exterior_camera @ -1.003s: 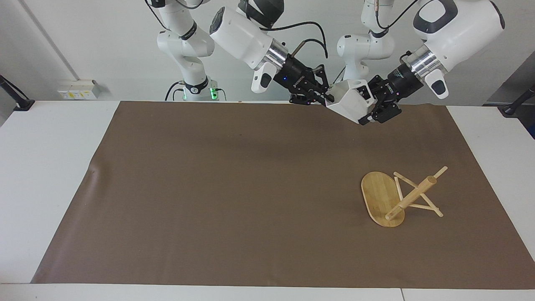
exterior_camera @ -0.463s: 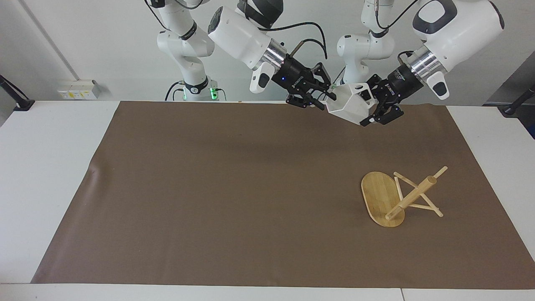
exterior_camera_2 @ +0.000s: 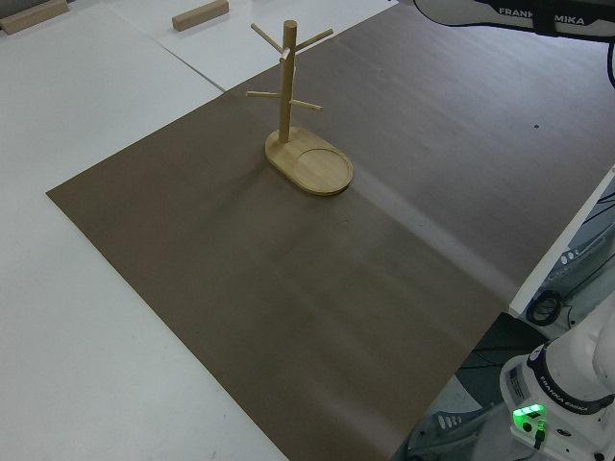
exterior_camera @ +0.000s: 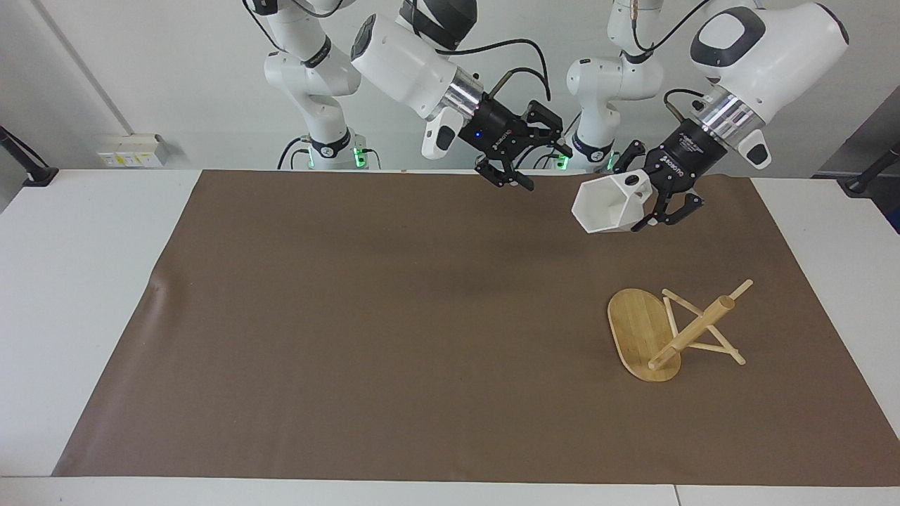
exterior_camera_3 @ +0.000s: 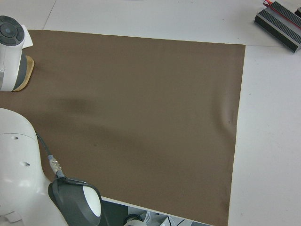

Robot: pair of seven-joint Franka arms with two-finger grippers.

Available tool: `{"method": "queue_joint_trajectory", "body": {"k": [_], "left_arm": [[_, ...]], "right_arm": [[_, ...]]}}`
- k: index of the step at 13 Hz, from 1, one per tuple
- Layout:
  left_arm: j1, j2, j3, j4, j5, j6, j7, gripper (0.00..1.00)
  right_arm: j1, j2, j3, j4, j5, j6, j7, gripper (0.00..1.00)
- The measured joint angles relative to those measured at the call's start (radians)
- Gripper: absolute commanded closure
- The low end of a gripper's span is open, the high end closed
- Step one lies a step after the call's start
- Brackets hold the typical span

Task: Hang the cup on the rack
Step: 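Lift the cup with the left gripper while the right gripper withdraws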

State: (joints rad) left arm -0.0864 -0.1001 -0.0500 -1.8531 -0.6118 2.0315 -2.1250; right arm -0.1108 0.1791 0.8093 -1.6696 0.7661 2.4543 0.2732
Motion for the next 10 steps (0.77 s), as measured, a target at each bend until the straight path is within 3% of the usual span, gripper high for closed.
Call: {"method": "queue_joint_trajectory", "body": {"k": [6, 10], "left_arm": [[-0.002, 0.105, -0.002, 0.016, 0.129, 0.091, -0.302, 1.00], [-0.017, 0.195, -0.008, 0.067, 0.189, 0.131, -0.478, 1.00]], "right_arm": [[-0.012, 0.000, -0.016, -0.002, -0.007, -0.003, 0.000, 0.00], [-0.014, -0.003, -0.123, 0.005, -0.197, -0.139, -0.004, 0.00]]}}
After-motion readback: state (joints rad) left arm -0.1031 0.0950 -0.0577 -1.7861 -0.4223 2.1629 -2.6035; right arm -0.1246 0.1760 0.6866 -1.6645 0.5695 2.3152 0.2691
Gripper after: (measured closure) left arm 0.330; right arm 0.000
